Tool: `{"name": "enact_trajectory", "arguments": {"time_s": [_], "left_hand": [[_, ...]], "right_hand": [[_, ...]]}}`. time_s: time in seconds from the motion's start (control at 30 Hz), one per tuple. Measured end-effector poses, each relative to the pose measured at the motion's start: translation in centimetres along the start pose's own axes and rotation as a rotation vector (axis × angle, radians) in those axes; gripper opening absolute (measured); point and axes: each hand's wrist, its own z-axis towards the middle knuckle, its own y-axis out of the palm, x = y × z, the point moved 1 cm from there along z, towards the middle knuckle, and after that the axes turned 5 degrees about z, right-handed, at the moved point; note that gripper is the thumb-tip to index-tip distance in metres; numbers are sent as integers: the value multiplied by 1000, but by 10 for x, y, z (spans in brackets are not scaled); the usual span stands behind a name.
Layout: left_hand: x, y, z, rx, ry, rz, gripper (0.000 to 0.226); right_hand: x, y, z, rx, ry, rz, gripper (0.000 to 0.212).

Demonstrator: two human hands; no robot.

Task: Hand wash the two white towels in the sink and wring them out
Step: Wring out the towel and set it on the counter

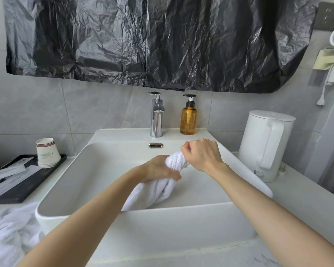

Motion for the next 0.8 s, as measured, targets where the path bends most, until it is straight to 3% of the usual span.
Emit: {"name": "enact_trajectory", "arguments": {"time_s": [0.2,0.53,0.7,0.8], "left_hand": [[4,7,0,245,93,477,58],[13,9,-7,356,294,907,48],[11,9,-5,374,342,973,43],[8,8,-3,352,292,812,48]], "right_hand": [[4,8,-1,-386,230,128,41],[14,11,-5,-763,502,414,42],[10,9,-6,-852,570,521,45],[10,8,-5,-739,519,439,44]]}}
